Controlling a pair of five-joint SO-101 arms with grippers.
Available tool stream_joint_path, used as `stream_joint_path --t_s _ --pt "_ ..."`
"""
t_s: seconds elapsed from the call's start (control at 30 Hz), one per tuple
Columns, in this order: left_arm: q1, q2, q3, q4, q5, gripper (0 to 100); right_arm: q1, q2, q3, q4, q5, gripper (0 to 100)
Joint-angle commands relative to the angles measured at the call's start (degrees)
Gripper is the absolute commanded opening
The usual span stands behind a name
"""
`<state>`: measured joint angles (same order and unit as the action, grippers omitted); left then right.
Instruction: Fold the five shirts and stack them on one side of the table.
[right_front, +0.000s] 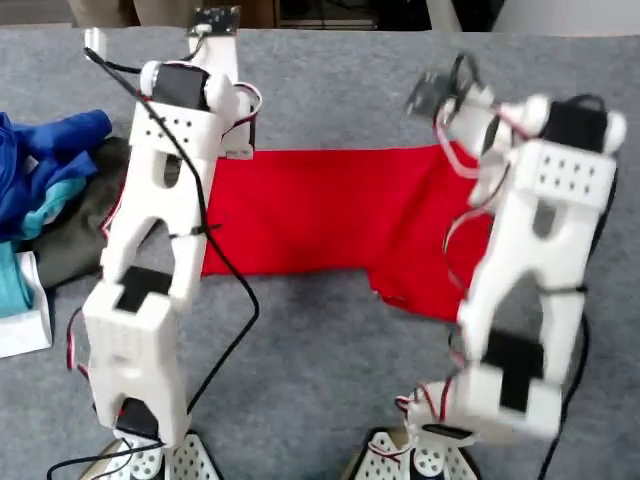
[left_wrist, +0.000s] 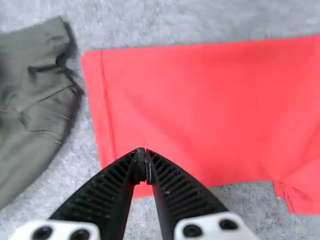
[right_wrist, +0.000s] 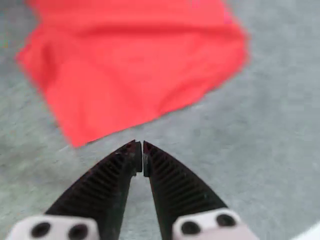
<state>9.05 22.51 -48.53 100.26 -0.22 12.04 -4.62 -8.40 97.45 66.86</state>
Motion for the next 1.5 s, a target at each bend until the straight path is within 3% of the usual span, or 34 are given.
stream_joint_path --t_s 0.0,0.13,0.4,0.67,1.1,1.47 --pt "0.1 -5.0 0.3 0.4 -1.2 2 -1.0 -13.4 22.1 -7.0 3.1 9.9" --pt "0.4 -5.0 0.4 0.4 -1.1 2 -3.9 -23.2 42.4 -14.7 5.1 19.7" --pt "0.9 -5.0 0.4 0.4 -1.4 2 -8.9 -26.4 59.6 -29.3 3.8 20.5" --pt "1.1 -4.9 0.4 0.4 -1.4 2 -8.9 -11.0 56.0 -35.1 3.9 20.5" --pt "1.1 -4.9 0.4 0.4 -1.4 2 -8.7 11.6 42.5 -34.6 4.1 19.7" --pt "1.1 -4.9 0.4 0.4 -1.4 2 -8.7 14.9 37.8 -32.7 4.1 0.3"
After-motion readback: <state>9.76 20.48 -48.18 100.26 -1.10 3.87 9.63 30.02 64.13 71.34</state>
